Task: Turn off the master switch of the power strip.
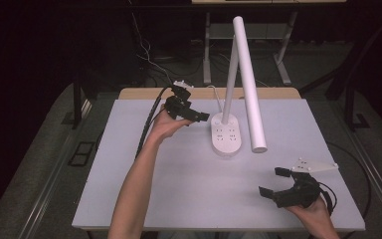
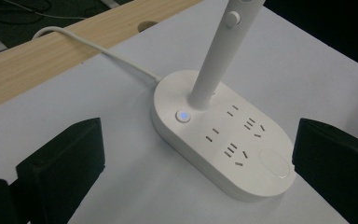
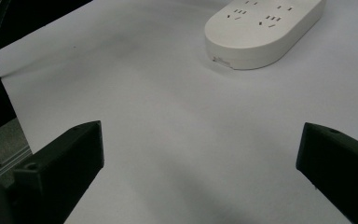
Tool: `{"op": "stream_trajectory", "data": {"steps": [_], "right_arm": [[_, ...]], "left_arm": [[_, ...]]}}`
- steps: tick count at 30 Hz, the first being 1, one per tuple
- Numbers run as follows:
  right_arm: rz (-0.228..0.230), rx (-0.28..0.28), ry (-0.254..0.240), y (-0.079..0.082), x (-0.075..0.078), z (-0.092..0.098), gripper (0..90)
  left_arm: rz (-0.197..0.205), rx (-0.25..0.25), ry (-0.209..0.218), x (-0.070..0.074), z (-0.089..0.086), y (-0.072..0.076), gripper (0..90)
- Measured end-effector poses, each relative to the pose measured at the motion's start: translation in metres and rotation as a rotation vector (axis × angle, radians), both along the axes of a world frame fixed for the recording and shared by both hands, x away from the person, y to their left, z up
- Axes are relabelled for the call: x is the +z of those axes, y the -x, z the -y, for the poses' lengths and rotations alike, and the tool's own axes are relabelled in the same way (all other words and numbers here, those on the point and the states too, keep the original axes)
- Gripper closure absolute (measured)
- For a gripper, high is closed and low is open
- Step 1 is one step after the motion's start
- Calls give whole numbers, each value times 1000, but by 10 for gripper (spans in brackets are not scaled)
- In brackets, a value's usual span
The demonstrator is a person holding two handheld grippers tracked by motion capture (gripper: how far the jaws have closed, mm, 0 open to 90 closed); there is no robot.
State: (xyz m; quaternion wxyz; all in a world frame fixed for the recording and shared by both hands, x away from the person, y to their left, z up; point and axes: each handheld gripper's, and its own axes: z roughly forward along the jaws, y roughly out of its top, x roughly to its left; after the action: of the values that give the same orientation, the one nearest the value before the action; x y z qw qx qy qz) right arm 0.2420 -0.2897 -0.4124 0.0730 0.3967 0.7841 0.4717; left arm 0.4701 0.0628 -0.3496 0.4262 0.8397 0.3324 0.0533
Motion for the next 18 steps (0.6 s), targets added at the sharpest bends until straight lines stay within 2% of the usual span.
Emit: {"op": "stream_trajectory", "data": {"steps": [3,9,11,14,18], "right_arm": [[-4,-2,-2,0,0,0,2],[-6,-1,-1,0,0,1,2],[-6,-2,-2,0,0,1,2],[-4,-3,0,0,-1,1,2],[-4,-3,0,0,-1,1,2]], "left_arm": [[-4,-5,-7,-2,2,-3,13],[-17,12,13,-7,6,-7,19],[-21,28,35,-9,9,-9,24],[-20,16,30,-10,9,-11,42],[-21,24,47,-12,11,-14,76]]}}
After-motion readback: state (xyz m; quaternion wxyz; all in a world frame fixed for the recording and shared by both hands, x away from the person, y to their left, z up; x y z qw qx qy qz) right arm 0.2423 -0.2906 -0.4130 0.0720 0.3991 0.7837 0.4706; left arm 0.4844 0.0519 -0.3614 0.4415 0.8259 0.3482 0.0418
